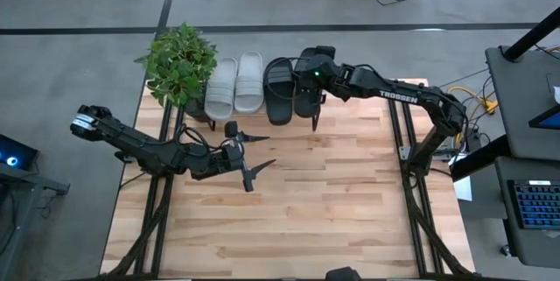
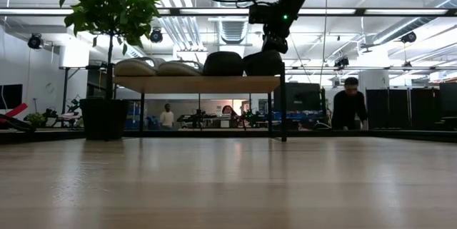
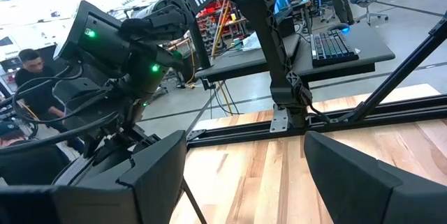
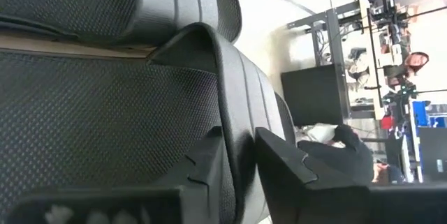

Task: Pick and place slides into the shelf
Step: Put the black slipper on the shelf, then adjust the right gray slipper on the shelf

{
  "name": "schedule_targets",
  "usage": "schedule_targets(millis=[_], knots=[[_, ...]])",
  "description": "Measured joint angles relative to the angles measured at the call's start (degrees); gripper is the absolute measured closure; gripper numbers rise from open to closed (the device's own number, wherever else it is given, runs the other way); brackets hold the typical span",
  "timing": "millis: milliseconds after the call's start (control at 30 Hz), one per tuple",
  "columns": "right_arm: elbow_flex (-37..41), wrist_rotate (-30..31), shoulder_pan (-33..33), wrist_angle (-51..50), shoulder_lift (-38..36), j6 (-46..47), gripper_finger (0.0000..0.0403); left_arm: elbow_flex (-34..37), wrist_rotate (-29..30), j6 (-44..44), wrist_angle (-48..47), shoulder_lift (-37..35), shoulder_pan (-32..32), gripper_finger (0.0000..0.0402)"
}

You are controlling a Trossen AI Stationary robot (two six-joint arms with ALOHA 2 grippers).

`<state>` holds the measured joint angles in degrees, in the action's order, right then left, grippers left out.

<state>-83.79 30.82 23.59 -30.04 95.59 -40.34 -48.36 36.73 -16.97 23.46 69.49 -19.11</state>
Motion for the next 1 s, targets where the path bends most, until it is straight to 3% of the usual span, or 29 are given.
schedule_targets(millis=[233,467,533,667,733,1000], knots=[[0.00,-0.13,-0.64,-1.68,-1.78,1.25,0.0279,0.00,0.00,0.00,0.00,-0.01,0.00,0.0127],[-0.02,-0.77,-2.24,-5.01,-5.63,5.56,0.0257,0.00,-0.02,-0.24,0.00,0.00,0.02,0.0127],[-0.02,-4.90,-3.01,-5.73,-6.67,7.72,0.0258,0.00,-0.02,-0.29,-0.02,0.00,0.01,0.0127],[-0.02,-21.29,-4.04,-5.29,-7.67,8.20,0.0264,0.00,-0.04,-0.48,-0.06,-0.25,0.00,0.0127],[0.17,-24.81,-4.64,-3.47,-7.38,5.99,0.0269,0.00,-0.03,-0.48,-0.03,-0.58,-0.12,0.0127],[0.24,-18.07,-6.41,-0.05,-2.43,-2.76,0.0280,0.00,-0.14,-0.19,-1.65,-4.71,-3.68,0.0127]])
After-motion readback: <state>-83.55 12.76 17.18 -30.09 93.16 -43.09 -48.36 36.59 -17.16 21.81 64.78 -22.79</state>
